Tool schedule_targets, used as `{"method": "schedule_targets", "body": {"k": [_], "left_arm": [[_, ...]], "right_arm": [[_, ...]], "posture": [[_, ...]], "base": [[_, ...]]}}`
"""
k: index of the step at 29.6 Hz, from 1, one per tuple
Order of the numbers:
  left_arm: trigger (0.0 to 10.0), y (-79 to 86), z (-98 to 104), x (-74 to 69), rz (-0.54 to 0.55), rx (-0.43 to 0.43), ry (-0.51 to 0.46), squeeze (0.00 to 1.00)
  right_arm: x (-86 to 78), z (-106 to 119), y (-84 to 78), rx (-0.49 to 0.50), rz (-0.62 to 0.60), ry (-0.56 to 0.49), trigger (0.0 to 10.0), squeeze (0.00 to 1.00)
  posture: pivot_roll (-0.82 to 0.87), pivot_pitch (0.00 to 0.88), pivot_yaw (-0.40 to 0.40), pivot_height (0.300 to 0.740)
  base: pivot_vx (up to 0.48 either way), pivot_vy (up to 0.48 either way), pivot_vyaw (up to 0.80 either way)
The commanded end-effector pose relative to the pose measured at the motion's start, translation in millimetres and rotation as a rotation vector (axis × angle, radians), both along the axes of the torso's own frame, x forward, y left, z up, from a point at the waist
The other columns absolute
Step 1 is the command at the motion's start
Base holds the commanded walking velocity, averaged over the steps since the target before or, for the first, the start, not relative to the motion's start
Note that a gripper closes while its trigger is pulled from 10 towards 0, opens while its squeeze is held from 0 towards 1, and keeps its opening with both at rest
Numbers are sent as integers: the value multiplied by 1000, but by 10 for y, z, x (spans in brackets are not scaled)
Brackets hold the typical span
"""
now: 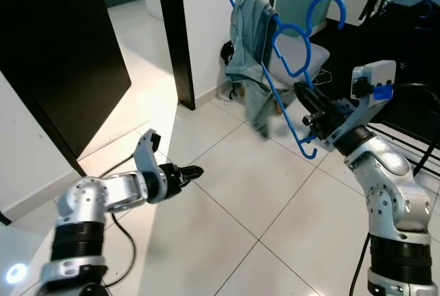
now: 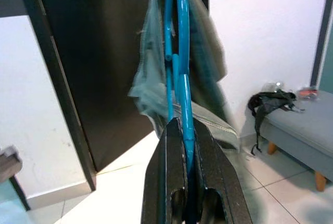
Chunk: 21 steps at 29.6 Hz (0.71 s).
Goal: Hang hanger
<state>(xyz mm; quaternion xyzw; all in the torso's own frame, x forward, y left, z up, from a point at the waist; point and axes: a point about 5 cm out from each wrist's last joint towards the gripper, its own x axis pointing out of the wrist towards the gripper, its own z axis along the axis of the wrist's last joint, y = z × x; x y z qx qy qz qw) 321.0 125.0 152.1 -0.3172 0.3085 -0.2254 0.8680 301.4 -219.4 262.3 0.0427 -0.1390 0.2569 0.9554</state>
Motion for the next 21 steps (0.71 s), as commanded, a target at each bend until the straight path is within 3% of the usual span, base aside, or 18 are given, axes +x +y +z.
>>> {"method": "schedule_targets", "body": {"k": [1,3,6,7,8,9,11,16,17,18,21], "left_arm": [[10000,53,-25,-19,0,39,-13,1000],[10000,128,39,31,43,60,-51,1000],[10000,324,460,203,212,-5,-229,1000],[10000,324,460,203,212,-5,-229,1000],[10000,349,647,227,242,-44,-304,1000],[10000,349,647,227,242,-44,-304,1000],[10000,381,965,234,268,-98,-432,1000],[10000,379,1116,220,257,-93,-507,1000],[10000,309,1161,184,192,-90,-528,192],[10000,268,1179,156,149,-104,-536,0],[10000,195,1192,97,68,-106,-559,0]], "right_arm": [[-38,9,58,-20,48,-9,10000,0],[-54,-7,76,-39,73,-2,10000,0],[-144,-137,84,-144,171,60,10000,0],[-144,-137,84,-144,171,60,10000,0],[-190,-212,56,-180,215,95,10000,0],[-190,-212,56,-180,215,95,10000,0],[-268,-403,-44,-252,274,188,10000,0],[-275,-430,-107,-243,275,207,10000,0],[-252,-341,-116,-216,264,168,10000,0],[-245,-295,-116,-200,265,149,10000,0],[-242,-214,-118,-182,277,119,10000,0]], "posture": [[1,101,1,740],[4,102,-2,740],[2,105,-4,740],[2,105,-4,740],[1,106,-8,740],[1,106,-8,740],[-2,107,-11,740],[-4,106,-11,740],[-4,104,-11,740],[-2,105,-11,740],[-1,105,-11,740]], "base": [[0,0,0],[0,0,0],[0,0,0],[0,0,0],[0,0,0],[0,0,0],[0,0,0],[0,0,0],[0,0,0],[0,0,0],[0,0,0]]}}
